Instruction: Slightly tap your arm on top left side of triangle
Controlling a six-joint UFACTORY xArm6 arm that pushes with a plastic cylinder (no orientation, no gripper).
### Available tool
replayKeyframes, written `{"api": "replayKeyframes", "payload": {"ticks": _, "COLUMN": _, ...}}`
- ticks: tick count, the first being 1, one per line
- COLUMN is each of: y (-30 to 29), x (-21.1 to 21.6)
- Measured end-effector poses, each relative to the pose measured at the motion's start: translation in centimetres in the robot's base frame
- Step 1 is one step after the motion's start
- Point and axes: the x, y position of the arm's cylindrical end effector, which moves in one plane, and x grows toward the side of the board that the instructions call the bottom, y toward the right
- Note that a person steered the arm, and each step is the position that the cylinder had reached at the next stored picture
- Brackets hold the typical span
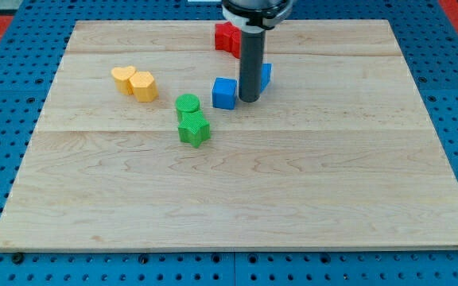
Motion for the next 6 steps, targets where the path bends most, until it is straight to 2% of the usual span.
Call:
{"api": "replayKeyframes", "payload": {"ticks": 1, "y": -2.4, "x": 0.0}}
{"api": "replayKeyframes", "payload": {"ticks": 2, "y": -3.2, "x": -1.8}}
{"api": "replayKeyframes", "payload": {"ticks": 4, "y": -2.0, "x": -4.6}}
{"api": "replayKeyframes", "payload": {"ticks": 6, "y": -3.6, "x": -4.5}}
